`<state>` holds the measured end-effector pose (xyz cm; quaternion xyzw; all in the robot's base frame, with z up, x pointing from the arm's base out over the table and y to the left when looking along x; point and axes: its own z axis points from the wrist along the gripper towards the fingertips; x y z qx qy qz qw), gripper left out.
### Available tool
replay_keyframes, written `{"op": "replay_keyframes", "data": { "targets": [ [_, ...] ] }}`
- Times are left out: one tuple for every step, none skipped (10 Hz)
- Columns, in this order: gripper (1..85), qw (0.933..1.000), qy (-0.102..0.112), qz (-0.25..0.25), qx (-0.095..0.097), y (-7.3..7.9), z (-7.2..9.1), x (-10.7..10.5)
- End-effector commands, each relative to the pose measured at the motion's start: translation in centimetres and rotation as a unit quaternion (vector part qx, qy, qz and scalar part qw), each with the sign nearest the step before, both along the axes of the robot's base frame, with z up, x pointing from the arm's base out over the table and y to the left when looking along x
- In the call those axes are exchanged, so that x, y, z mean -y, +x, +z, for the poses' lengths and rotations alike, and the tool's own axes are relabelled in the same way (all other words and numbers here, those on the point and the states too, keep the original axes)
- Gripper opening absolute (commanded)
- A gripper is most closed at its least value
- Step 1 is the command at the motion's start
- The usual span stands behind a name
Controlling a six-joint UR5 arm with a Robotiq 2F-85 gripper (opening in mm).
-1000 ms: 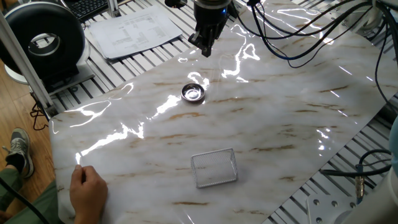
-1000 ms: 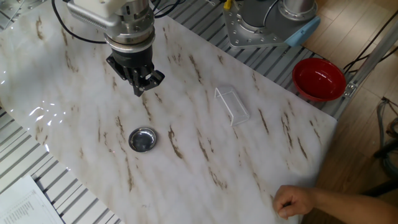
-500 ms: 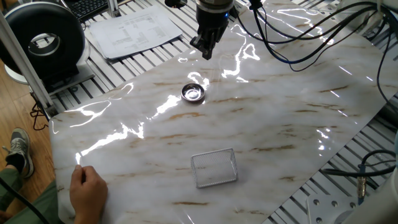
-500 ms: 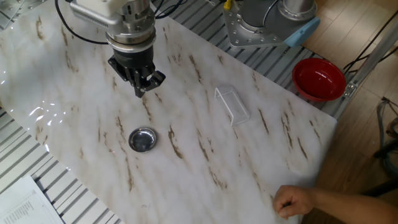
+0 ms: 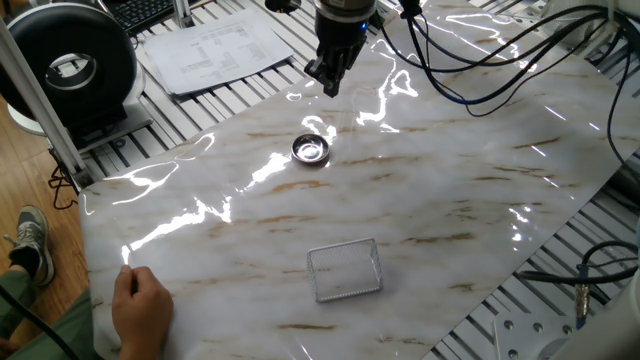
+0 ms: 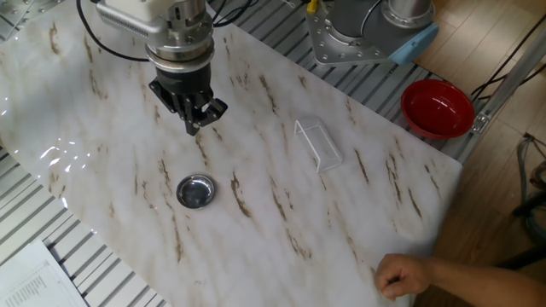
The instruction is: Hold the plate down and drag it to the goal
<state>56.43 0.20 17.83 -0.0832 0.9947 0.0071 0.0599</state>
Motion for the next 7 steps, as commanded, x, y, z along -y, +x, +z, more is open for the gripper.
{"op": "replay_keyframes", "data": {
  "targets": [
    [1.7, 0.9999, 0.014, 0.002, 0.007, 0.3, 0.2, -0.6],
    [1.7, 0.9998, 0.018, 0.004, 0.006, 0.3, 0.2, -0.9],
    [1.7, 0.9999, 0.013, 0.007, 0.006, 0.3, 0.2, -0.6],
    [1.3, 0.9999, 0.014, 0.007, 0.0, 0.0, 0.1, -0.7],
    [1.3, 0.9996, 0.021, -0.008, -0.018, -0.9, 0.1, -1.0],
    [1.3, 0.9991, 0.024, -0.025, -0.023, -1.2, 0.0, -1.0],
    [1.3, 0.9988, 0.022, -0.041, -0.013, -0.6, 0.1, -0.8]
  ]
}}
